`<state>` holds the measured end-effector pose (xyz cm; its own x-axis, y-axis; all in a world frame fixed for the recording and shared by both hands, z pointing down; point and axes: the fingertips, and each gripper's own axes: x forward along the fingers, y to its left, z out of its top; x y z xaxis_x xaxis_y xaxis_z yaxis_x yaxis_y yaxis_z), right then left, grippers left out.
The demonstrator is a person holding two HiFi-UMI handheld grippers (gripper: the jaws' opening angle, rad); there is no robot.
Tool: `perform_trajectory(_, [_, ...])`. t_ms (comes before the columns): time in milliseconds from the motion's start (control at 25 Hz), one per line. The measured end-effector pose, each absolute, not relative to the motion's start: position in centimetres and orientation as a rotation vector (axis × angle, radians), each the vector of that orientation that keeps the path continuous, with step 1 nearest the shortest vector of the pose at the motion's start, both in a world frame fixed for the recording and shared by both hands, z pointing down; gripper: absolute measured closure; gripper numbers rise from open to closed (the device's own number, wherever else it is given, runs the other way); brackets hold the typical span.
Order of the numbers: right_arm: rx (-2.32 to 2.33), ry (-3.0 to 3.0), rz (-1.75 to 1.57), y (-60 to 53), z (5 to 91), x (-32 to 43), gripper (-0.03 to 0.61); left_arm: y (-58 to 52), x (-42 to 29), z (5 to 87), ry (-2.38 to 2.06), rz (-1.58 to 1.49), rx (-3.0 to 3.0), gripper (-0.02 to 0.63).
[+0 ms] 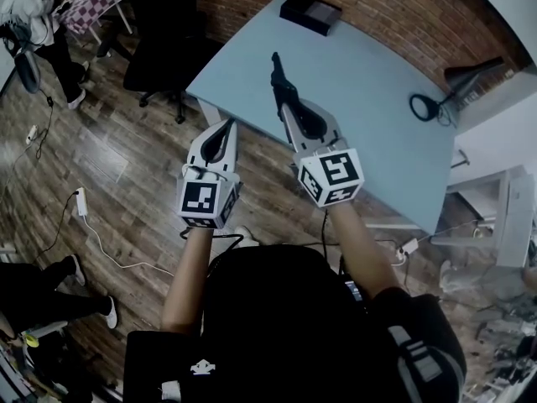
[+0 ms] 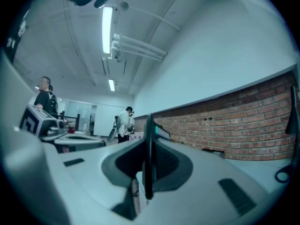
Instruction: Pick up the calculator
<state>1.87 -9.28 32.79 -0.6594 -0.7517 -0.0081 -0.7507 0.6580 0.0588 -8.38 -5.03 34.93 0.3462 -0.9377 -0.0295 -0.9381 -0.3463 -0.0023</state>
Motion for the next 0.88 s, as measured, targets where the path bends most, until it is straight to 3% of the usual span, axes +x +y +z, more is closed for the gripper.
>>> perform_trajectory(880, [1.240,-2.909,-0.067,-1.7,32.4,6.5,0.525,2.9,-4.3,34.0,1.863,0.004,-2.496,0.604])
